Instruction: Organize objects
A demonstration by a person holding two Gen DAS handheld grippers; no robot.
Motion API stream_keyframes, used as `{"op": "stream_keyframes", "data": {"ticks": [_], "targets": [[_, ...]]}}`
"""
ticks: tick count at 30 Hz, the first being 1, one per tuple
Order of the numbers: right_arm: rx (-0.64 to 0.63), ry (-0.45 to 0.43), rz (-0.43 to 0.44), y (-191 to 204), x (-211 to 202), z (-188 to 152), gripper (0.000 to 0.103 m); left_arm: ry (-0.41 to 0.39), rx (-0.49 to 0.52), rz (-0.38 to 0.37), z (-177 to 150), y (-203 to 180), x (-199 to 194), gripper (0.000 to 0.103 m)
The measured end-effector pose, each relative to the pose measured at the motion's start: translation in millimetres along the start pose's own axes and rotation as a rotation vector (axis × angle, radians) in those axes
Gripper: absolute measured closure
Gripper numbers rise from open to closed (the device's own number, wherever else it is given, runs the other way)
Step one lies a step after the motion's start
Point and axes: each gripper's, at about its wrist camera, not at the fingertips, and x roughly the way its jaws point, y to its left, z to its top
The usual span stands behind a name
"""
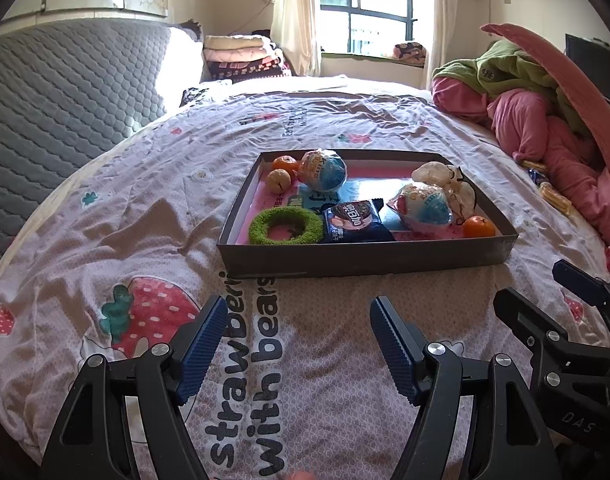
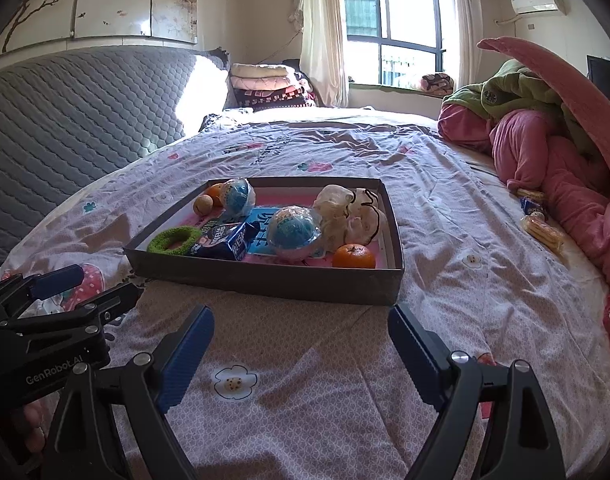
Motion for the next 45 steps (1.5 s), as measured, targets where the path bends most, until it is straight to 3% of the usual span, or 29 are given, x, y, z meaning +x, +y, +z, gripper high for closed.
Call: {"op": "stream_keyframes", "data": {"ticks": [45], "targets": [[0.001,0.083,-0.008,5.8,16.1,-24.3,0.014,0.036,0.005,0.013,-20.3,4.1,22.6,0.028]]}}
